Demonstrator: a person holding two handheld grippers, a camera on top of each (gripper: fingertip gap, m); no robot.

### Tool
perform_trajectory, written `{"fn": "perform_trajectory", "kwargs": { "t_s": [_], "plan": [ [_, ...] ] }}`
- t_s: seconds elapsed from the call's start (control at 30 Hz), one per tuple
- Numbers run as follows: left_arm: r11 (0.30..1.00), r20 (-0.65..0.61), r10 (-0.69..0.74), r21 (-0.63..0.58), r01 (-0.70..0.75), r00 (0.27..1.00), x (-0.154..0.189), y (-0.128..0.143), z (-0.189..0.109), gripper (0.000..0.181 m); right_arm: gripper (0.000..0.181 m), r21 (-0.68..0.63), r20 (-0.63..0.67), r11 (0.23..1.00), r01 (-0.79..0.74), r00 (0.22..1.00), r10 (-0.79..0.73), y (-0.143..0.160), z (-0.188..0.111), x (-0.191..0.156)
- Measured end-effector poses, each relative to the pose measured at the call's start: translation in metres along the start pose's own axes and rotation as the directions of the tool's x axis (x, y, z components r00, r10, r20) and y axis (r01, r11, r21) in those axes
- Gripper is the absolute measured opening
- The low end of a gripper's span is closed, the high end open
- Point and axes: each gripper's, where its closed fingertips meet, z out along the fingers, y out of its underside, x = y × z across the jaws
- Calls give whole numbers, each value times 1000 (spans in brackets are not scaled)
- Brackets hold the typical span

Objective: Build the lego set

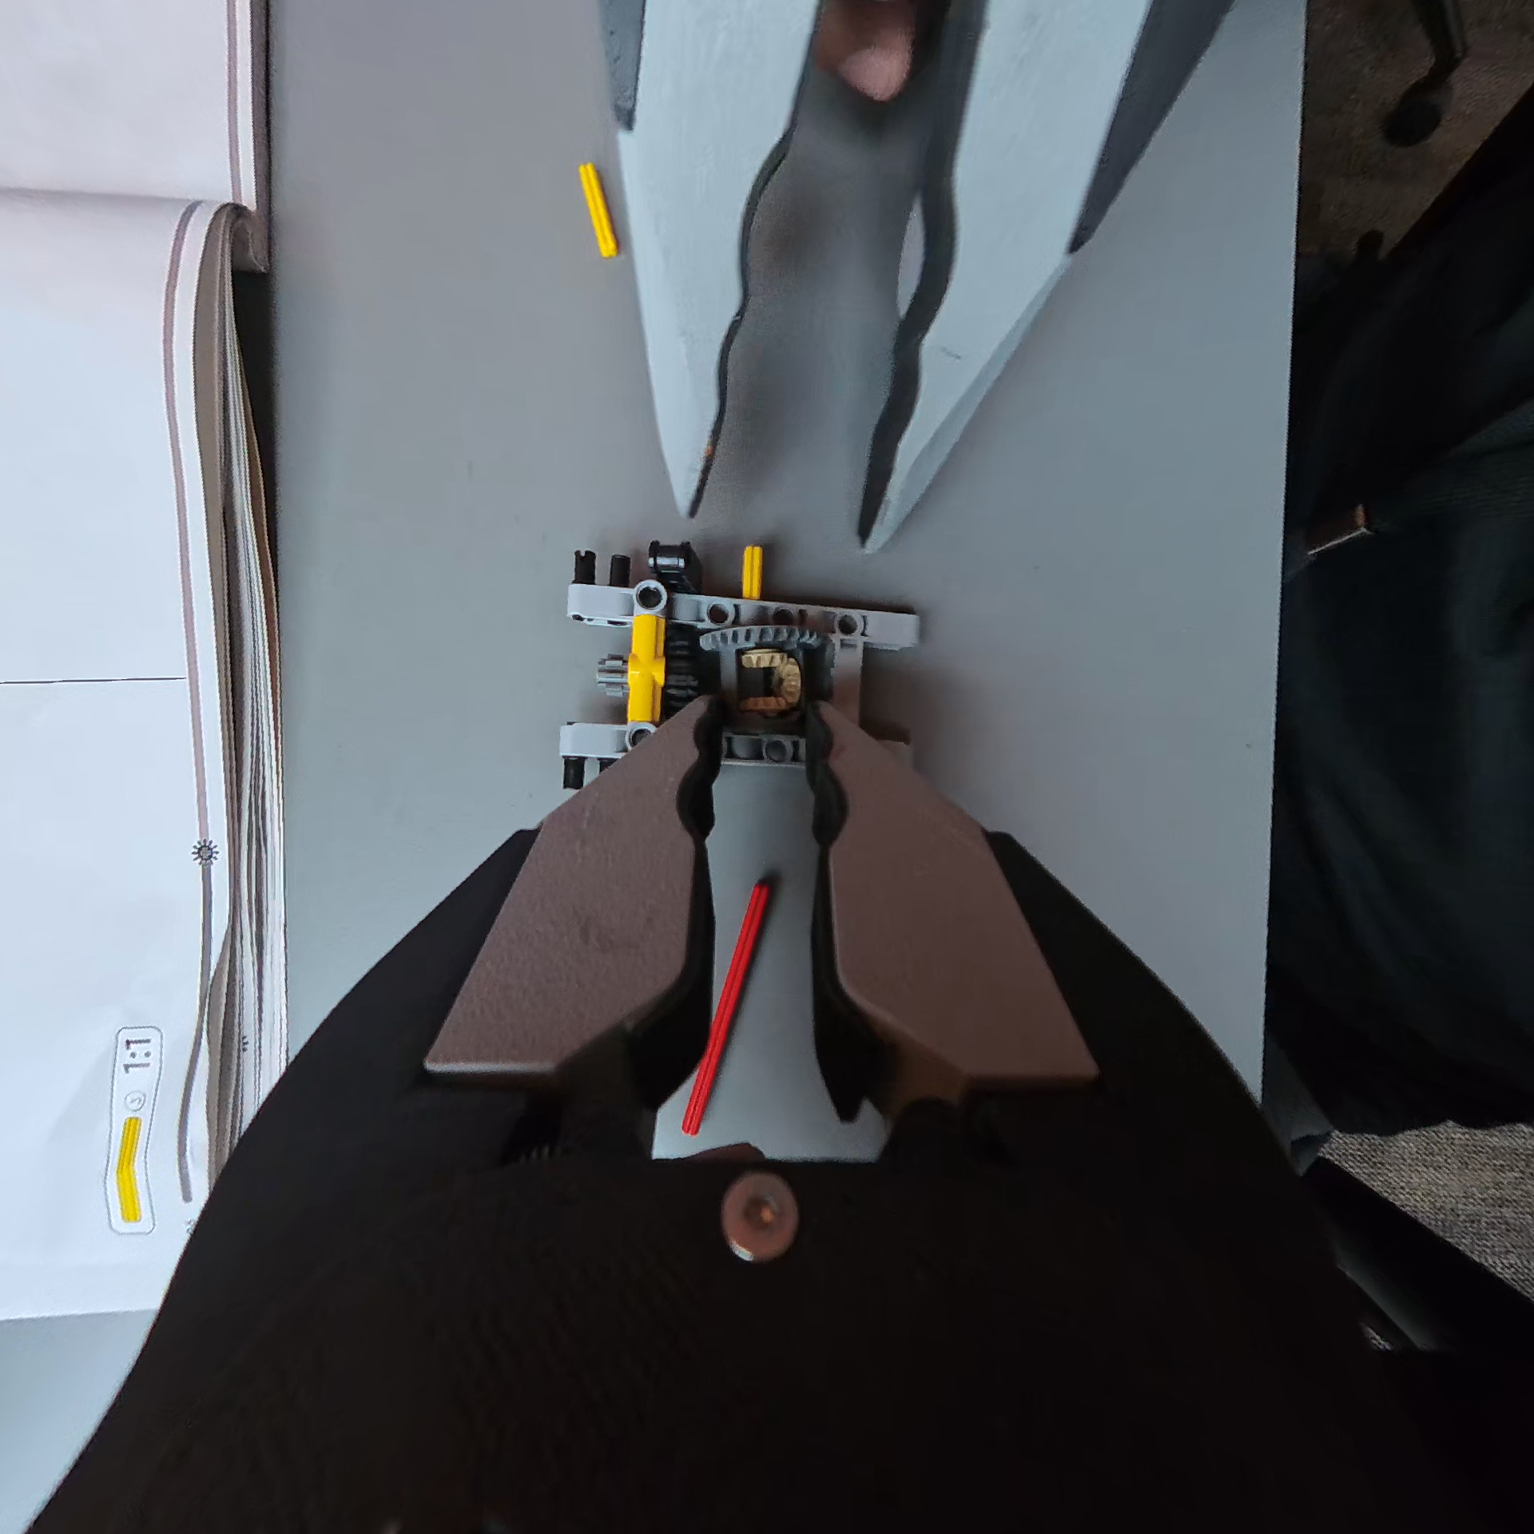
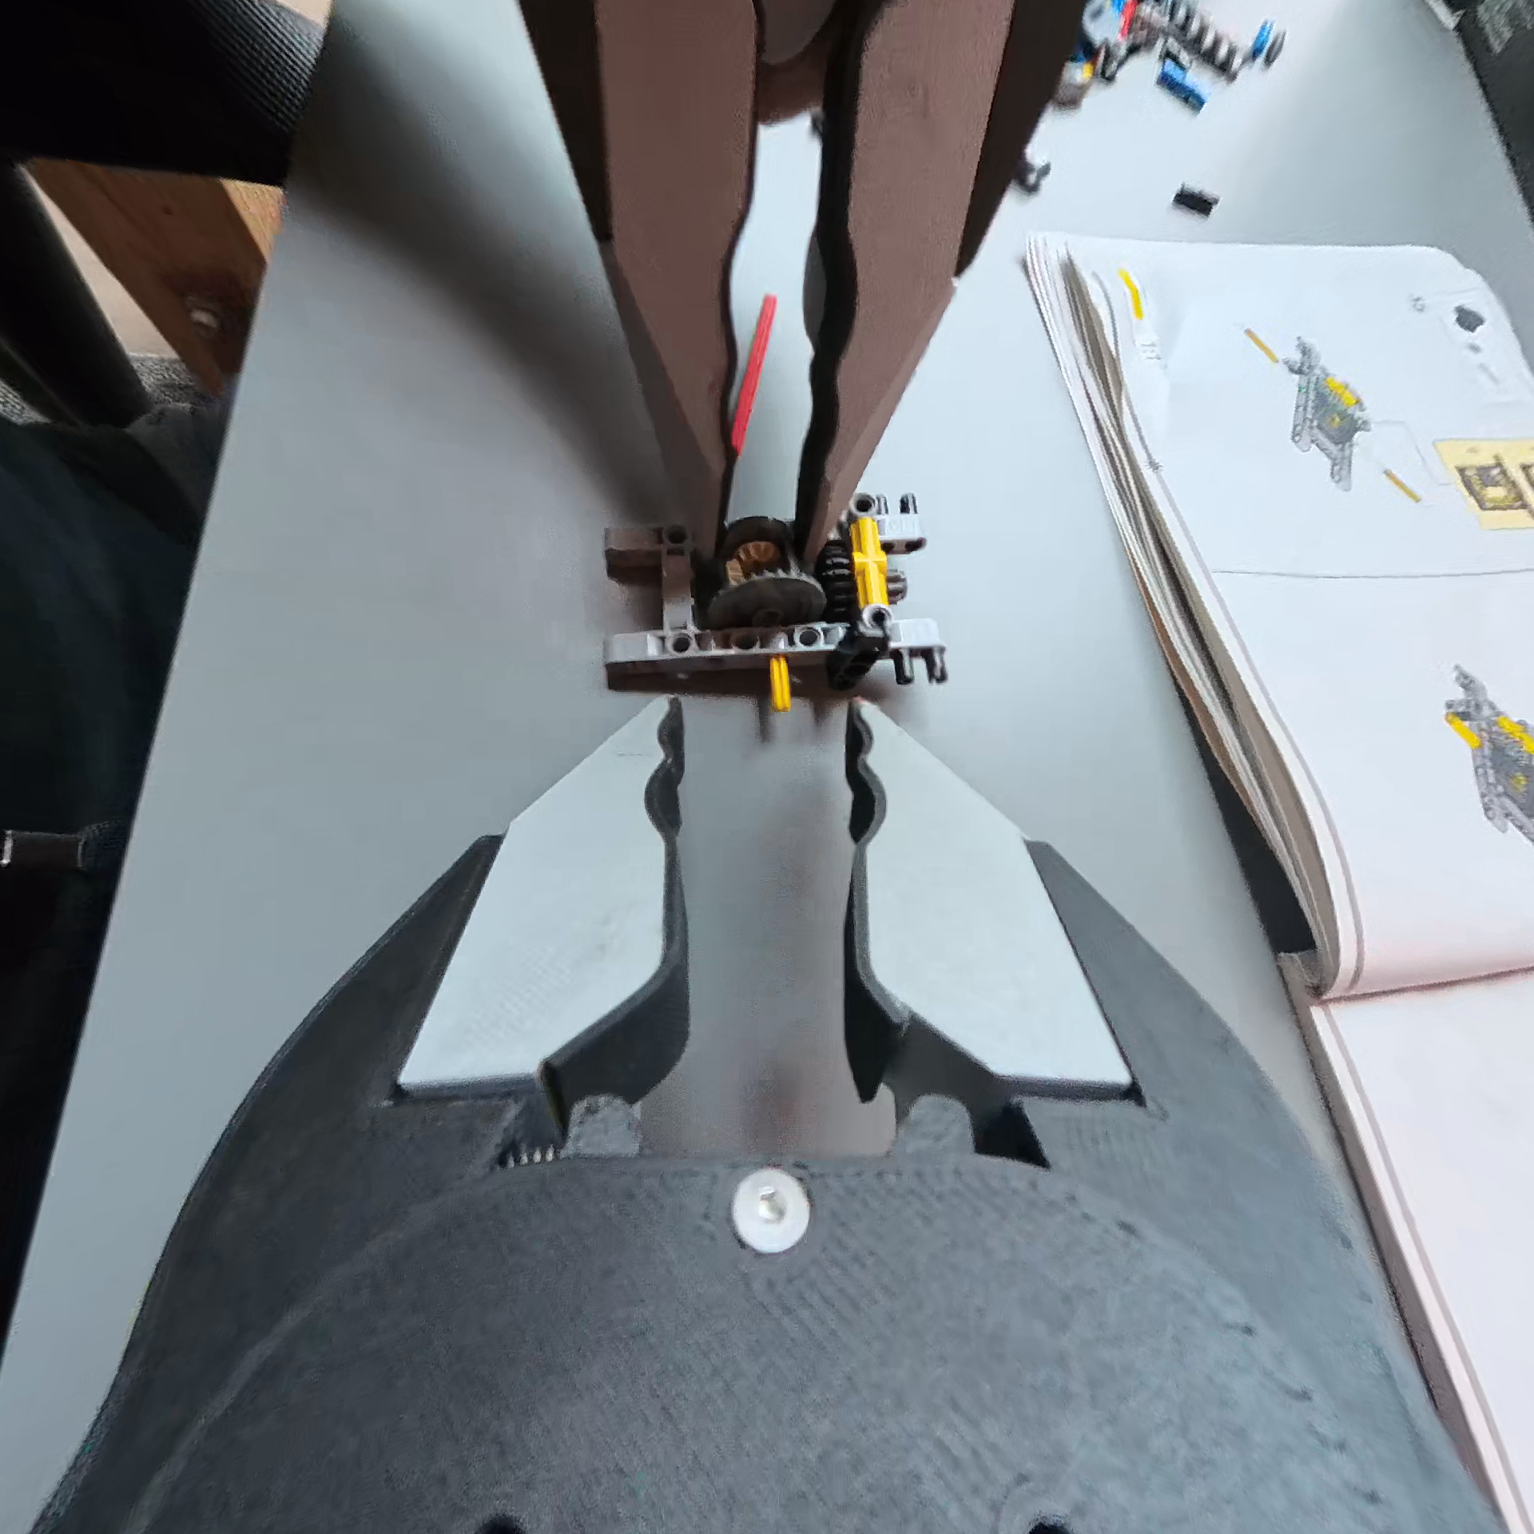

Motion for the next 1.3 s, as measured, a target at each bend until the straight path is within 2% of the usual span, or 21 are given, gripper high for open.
{"fn": "perform_trajectory", "kwargs": {
  "t_s": [0.13,0.4,0.5,0.57,0.73,0.87,1.07,1.3],
  "plan": [
    [1000,-13,-1,-9,1,1000,2,0,1,17,30,37,-22,996,84,996,-83,-15,2,-12],
    [1000,-40,-27,-10,26,999,1,3,2,16,36,-22,-31,990,138,990,-138,-5,9,-16],
    [999,-65,-46,-9,45,997,2,2,2,16,38,-6,-51,972,234,971,-234,-11,9,-24],
    [999,-74,-49,-11,48,996,2,2,1,16,31,-13,-95,959,283,954,-283,-13,9,-24],
    [997,-99,-72,6,73,993,2,1,-1,16,36,38,-88,981,192,978,-188,-19,2,-5],
    [996,-124,-88,7,89,988,3,1,-1,17,43,42,-16,979,202,979,-201,-24,7,-2],
    [995,-154,-96,17,100,983,4,0,-1,17,29,-20,-20,953,301,953,-302,-22,20,-3],
    [994,-162,-100,31,106,982,2,1,-1,16,25,-26,18,970,243,970,-242,-21,24,-1]
  ]
}}
